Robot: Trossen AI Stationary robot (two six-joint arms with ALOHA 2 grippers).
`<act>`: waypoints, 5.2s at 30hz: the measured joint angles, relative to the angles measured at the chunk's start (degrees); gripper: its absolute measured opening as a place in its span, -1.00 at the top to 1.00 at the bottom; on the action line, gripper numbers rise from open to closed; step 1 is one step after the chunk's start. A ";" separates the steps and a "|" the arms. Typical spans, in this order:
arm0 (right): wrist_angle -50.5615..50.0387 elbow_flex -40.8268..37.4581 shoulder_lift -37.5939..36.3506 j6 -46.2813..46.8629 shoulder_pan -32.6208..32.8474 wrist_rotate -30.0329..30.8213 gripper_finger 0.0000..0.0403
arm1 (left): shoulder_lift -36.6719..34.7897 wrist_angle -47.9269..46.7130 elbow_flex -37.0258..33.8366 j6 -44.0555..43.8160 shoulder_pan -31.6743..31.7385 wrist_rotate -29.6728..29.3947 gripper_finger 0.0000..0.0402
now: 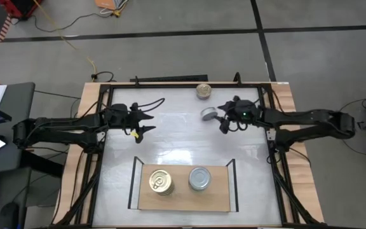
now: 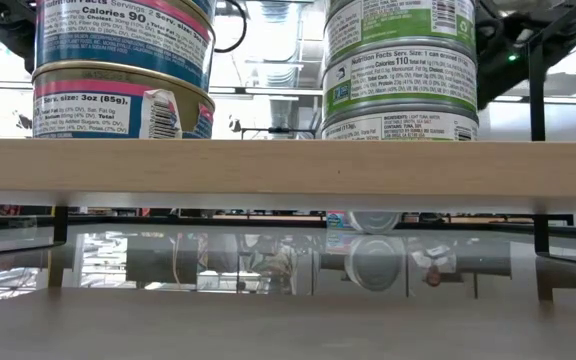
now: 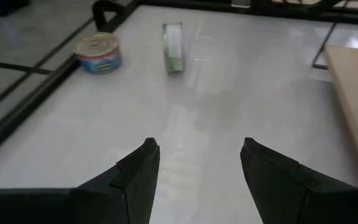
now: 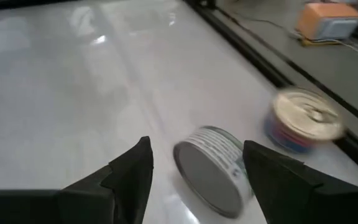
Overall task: Stack canned seafood by type on shelf
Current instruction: Stack the green tuna can on top of the green tuna can on the shelf, then stack the blue tuna can on top of the blue tuna can on the shelf
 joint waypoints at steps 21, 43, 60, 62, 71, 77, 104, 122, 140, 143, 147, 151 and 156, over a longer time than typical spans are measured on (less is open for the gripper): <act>-14.90 24.25 25.99 -18.42 -4.12 -5.65 -0.37 | 0.00 -0.07 0.00 2.95 0.02 -2.51 -0.07; -27.30 24.27 29.04 -16.41 -5.90 -13.73 -0.11 | 0.00 -0.37 0.00 2.58 0.04 -2.57 -0.07; -45.89 39.80 21.13 -4.86 -2.50 -31.57 0.25 | 0.00 -0.51 0.00 2.08 0.03 -2.57 -0.07; -45.68 42.37 19.70 -1.63 -1.75 -37.77 0.22 | 0.00 -0.51 0.00 1.45 0.04 -2.57 -0.07; -44.49 48.32 17.73 17.34 8.46 -48.27 0.23 | 0.00 -0.64 0.00 -0.64 0.02 0.47 -0.07; -37.62 48.38 17.90 27.47 17.80 -48.44 0.17 | 0.00 -0.61 0.00 -2.04 0.02 0.68 -0.07; -29.61 48.45 27.19 46.69 24.57 -47.76 -0.11 | 0.00 -0.61 0.00 -0.95 0.02 0.67 -0.07; -35.74 52.43 27.12 52.24 25.33 -48.37 -0.28 | 0.00 -0.60 0.00 -0.87 0.02 2.04 -0.07; -40.74 54.46 27.14 50.71 24.97 -41.27 -0.28 | 0.00 -0.59 0.00 -0.88 0.02 2.00 -0.07; -40.98 54.46 27.23 50.65 25.29 -41.07 -0.28 | 0.00 -0.58 0.00 -0.87 0.02 2.00 -0.07; -40.75 54.46 27.25 50.19 25.16 -39.19 -0.28 | 0.00 -0.59 0.00 -0.88 0.02 2.00 -0.07; -40.90 54.46 27.25 49.03 24.93 -38.05 -0.28 | 0.00 -0.58 0.00 -0.95 0.02 1.98 -0.07; -41.00 54.46 26.90 47.55 23.71 -37.37 -0.28 | 0.00 -0.57 0.00 -1.06 0.02 1.98 -0.07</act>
